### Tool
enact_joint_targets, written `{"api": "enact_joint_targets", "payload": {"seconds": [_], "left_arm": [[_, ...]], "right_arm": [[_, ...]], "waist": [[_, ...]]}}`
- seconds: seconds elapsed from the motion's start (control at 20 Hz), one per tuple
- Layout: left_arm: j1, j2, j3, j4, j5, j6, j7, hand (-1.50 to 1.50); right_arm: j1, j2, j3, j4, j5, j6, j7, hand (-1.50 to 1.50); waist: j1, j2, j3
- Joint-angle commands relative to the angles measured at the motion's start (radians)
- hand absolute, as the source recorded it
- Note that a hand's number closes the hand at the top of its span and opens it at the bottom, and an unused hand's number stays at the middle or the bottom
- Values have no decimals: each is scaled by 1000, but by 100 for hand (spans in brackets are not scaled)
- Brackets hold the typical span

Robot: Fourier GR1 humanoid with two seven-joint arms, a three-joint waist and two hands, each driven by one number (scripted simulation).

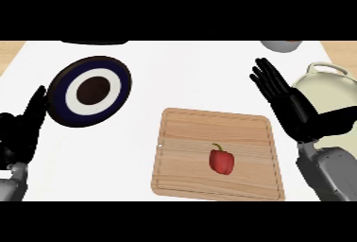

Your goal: Pick the bell pepper from the cutting board and place it in the pot

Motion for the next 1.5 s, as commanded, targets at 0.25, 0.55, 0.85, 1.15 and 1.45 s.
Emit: {"api": "enact_joint_targets", "payload": {"seconds": [0.25,0.55,0.85,1.15,1.45], "left_arm": [[-165,-120,43,-126,99,-10,-124,0],[-179,-180,43,-91,129,-15,-150,0],[-175,-162,64,-91,142,-60,-115,0],[-185,-156,98,-59,163,-94,-138,0],[-157,-202,68,-53,101,-71,-187,0]], "right_arm": [[-256,-193,-11,-46,-93,411,37,150],[-174,-403,6,55,421,314,-343,-150],[-82,-414,48,-46,589,280,-468,-150],[-138,-503,123,-212,683,404,-194,-150],[-142,-427,194,-379,772,491,41,-150]], "waist": [[4,11,37],[-17,22,41],[-20,12,39],[-20,10,36],[-22,10,37]]}}
